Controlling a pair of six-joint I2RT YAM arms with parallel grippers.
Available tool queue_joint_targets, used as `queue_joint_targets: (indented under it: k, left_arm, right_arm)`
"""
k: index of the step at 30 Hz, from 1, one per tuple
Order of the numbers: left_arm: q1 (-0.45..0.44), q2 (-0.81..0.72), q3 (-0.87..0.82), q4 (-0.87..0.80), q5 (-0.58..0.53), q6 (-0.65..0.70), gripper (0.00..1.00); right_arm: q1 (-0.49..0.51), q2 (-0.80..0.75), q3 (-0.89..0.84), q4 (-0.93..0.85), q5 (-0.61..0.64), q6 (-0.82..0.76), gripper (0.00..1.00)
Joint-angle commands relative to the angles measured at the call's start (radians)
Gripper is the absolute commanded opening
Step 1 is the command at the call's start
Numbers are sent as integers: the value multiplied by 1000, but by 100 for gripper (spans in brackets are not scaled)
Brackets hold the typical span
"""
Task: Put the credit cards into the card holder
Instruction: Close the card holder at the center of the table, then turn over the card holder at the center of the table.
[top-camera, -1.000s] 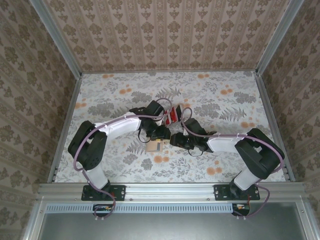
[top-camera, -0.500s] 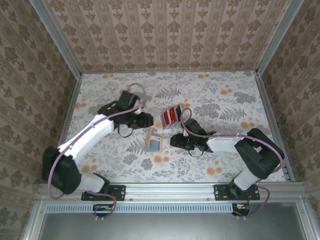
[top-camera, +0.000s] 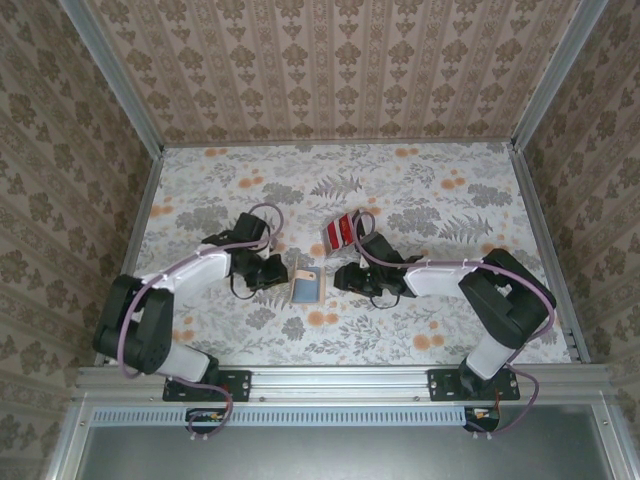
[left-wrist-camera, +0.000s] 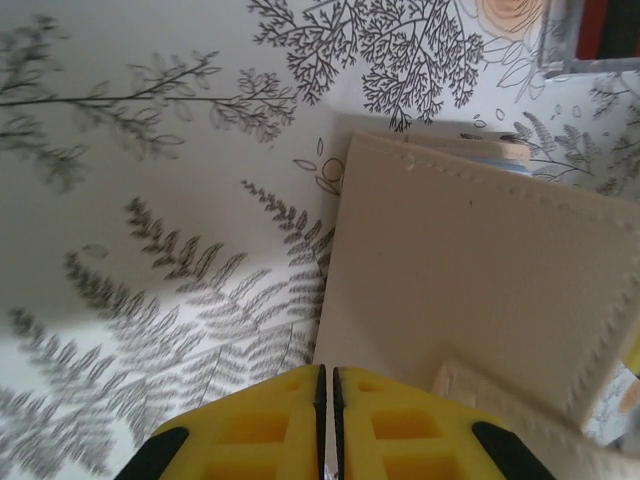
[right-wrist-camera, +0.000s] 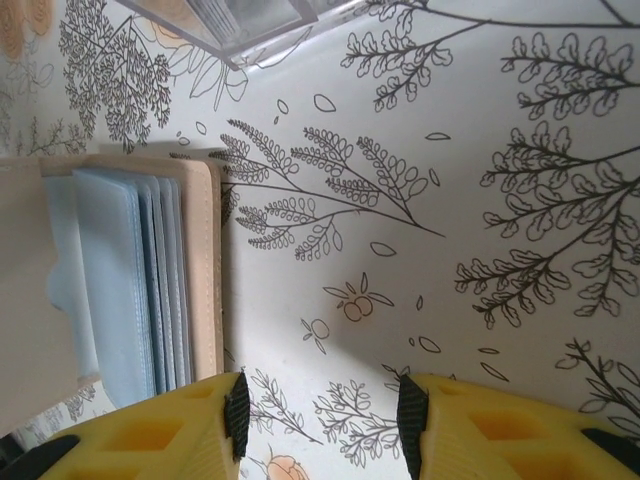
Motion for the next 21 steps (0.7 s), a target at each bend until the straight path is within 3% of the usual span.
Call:
queue_joint_targets:
  k: [1, 8, 12, 21]
  left_arm:
    - [-36, 61, 57, 56, 20, 2, 13]
    - [-90, 162, 110, 54, 5, 16, 13]
    - [-111, 197, 108, 62, -6, 13, 12]
    - [-143, 265, 83, 107, -15, -2, 11]
  right_arm:
    - [42, 102, 10, 87, -27, 46, 49]
    - [58, 124, -8, 236, -57, 136, 55]
    - [58, 137, 11, 224, -58, 137, 64]
    - [64, 211, 83, 188, -67, 158, 69]
